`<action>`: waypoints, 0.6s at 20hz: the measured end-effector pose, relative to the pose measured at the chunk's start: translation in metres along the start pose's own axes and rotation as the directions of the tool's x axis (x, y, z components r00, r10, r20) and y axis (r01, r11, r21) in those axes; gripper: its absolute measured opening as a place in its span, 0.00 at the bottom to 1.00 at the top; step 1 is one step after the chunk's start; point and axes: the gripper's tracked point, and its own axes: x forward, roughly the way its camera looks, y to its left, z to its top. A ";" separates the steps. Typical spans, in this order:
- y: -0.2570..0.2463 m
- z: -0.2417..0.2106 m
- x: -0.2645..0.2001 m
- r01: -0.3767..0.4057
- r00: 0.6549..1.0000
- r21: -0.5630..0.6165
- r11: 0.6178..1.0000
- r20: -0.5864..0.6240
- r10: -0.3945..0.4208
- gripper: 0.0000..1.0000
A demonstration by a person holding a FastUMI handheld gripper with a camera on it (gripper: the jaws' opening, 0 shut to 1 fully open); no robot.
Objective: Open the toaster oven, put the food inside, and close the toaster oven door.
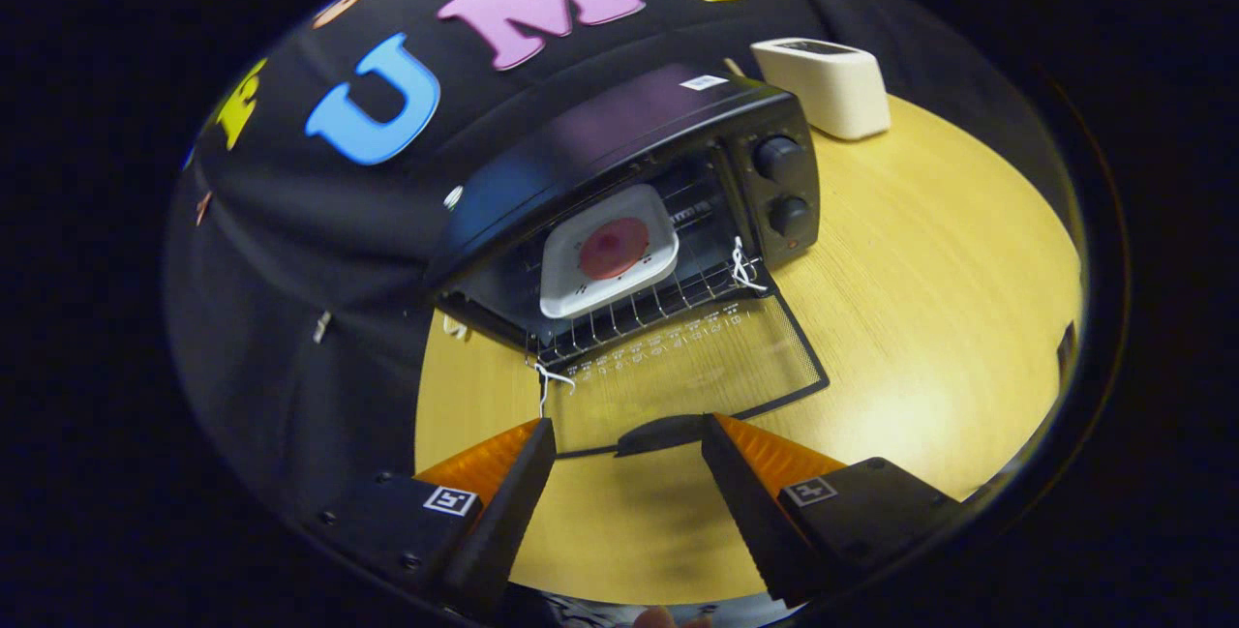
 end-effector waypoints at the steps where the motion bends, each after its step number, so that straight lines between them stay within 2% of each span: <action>1: 0.003 -0.005 -0.003 0.000 1.000 -0.057 0.998 -0.009 -0.001 0.99; 5: 0.004 -0.045 -0.001 0.011 0.995 -0.192 0.981 -0.099 -0.030 0.99; 12: -0.018 -0.113 0.033 0.064 0.954 -0.313 0.948 -0.260 -0.150 0.99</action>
